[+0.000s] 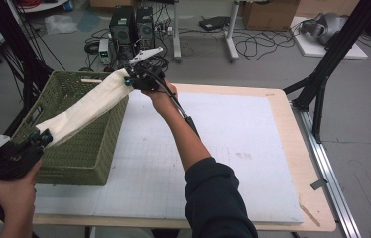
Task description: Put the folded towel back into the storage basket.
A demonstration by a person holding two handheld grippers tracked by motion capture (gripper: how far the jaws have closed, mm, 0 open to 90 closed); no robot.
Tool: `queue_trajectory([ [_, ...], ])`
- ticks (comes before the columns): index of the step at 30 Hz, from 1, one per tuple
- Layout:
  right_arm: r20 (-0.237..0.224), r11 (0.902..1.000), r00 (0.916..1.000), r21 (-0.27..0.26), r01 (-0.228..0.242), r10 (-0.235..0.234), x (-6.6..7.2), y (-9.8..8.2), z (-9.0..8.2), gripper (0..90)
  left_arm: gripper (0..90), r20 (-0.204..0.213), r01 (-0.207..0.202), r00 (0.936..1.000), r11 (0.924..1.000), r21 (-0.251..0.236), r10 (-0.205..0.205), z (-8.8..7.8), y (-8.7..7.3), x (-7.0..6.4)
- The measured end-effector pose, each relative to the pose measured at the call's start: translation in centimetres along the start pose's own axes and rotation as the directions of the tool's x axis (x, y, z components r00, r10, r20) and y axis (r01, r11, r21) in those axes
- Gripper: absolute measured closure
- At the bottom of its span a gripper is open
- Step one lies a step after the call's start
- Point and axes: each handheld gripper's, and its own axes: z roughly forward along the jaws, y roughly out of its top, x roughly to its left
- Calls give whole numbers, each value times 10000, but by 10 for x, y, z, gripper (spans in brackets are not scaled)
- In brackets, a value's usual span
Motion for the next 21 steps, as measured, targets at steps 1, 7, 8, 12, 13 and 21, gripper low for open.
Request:
queue_trajectory([
  [1,-32,10000,10000,-13,8,-8,1,1,1,819,832,-35,18,10000,10000,-10,-18,-1,0,1],
  [7,-160,10000,9998,-11,88,-88,8,7,11,819,832,-179,86,9998,9999,-79,-88,-7,-1,7],
  [8,-166,10000,9998,13,80,-80,9,8,13,819,832,-205,101,9997,9999,-77,-103,-8,-1,8],
  [12,-301,9998,9994,67,165,-163,13,11,21,819,832,-311,168,9994,9998,-76,-170,-12,-4,13],
  [13,-333,9997,9992,70,220,-218,14,12,23,819,832,-326,204,9993,9998,-76,-206,-12,-4,14],
  [21,-415,9996,9988,34,278,-277,20,19,35,818,832,-477,320,9983,9994,-142,-326,-17,-7,21],
])
